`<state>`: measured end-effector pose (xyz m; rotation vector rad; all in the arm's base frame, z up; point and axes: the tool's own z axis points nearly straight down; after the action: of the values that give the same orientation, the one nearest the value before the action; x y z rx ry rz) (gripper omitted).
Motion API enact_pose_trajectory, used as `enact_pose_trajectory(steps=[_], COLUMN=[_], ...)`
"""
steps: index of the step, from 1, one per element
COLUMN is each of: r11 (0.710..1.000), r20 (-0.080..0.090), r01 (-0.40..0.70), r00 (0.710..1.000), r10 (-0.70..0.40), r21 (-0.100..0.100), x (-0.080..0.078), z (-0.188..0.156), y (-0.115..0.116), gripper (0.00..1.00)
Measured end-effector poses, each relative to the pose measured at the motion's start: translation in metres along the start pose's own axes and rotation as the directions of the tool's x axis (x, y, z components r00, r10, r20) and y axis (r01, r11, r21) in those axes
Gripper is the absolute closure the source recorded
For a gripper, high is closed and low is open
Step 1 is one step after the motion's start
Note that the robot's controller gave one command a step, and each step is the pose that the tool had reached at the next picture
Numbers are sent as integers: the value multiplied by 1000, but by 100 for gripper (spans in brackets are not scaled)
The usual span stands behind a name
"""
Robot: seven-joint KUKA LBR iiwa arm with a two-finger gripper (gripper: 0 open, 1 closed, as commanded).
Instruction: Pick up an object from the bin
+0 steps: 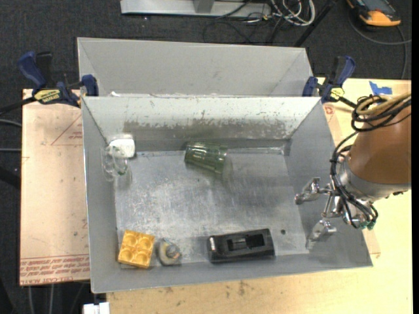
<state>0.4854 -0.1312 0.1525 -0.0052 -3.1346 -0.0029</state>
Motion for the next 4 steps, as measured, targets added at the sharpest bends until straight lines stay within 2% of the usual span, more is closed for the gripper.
enact_pose_trajectory(steps=[1, 2, 3, 4], r11=[1000, 998, 979, 973], r20=[3, 2, 18, 4], r01=[1, 62, 203, 231], r00=[1000, 998, 979, 973], r10=[-1, -62, -203, -231], r21=[0, 0, 7, 4], x=[-1, -1, -2, -17], z=[-2, -46, -21, 59], y=[0, 9, 32, 111], gripper=[0, 0, 0, 100])
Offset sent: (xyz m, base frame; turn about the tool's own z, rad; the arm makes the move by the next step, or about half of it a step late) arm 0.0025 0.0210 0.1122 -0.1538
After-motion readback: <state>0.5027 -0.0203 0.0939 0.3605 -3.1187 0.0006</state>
